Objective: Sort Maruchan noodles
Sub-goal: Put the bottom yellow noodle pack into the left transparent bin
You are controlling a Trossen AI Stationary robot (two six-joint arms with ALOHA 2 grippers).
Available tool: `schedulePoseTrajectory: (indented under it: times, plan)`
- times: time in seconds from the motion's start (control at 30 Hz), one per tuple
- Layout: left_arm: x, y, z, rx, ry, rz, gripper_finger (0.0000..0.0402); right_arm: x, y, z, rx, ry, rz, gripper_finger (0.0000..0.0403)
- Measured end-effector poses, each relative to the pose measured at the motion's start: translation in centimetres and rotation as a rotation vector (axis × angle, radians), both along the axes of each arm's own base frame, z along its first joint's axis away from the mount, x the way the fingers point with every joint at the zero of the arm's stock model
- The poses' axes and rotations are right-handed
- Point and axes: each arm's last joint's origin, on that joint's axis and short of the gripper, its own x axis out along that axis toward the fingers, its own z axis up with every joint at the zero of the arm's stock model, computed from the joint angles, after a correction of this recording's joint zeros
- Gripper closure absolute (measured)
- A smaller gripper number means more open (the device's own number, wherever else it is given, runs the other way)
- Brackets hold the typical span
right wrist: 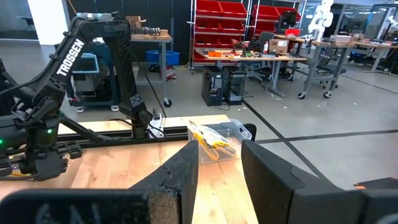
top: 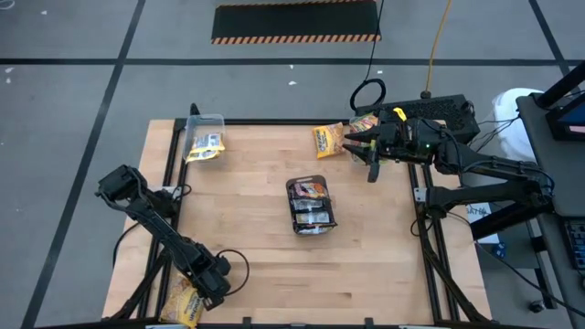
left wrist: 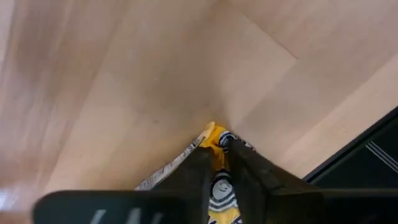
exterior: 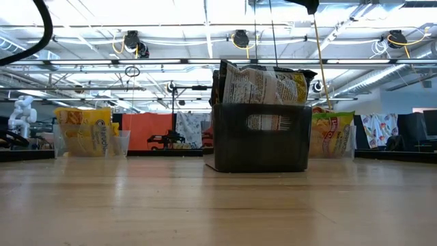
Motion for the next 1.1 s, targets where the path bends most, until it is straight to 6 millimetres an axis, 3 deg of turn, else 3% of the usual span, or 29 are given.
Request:
schedulePoseTrajectory:
  times: [0.13, 0.4, 0.6, 0.87, 1.1]
  plan:
    - [0.2, 0.3, -0.1, -0.001, 0.009, 0.009, 0.0391, 0.0, 0.0, 0.0, 0.0, 0.0, 0.0, 0.0287]
    - [1.0, 1.3, 0.6, -0.012, -0.017, 0.044, 0.0398, 0.0, 0.0, 0.0, 0.0, 0.0, 0.0, 0.0287]
    - [1.4, 3.3, 3.4, -0.007, -0.097, 0.124, 0.04, 0.0, 0.0, 0.0, 0.002, -0.001, 0.001, 0.0287]
    - [1.2, 7.7, 8.0, 0.089, -0.303, 0.306, 0.0401, 0.0, 0.0, 0.0, 0.003, -0.001, 0.003, 0.0287]
    - [0.9, 11.3, 10.8, 0.159, -0.478, 0.424, 0.0401, 0.5, -0.1, -0.3, 0.007, 0.016, 0.004, 0.0287]
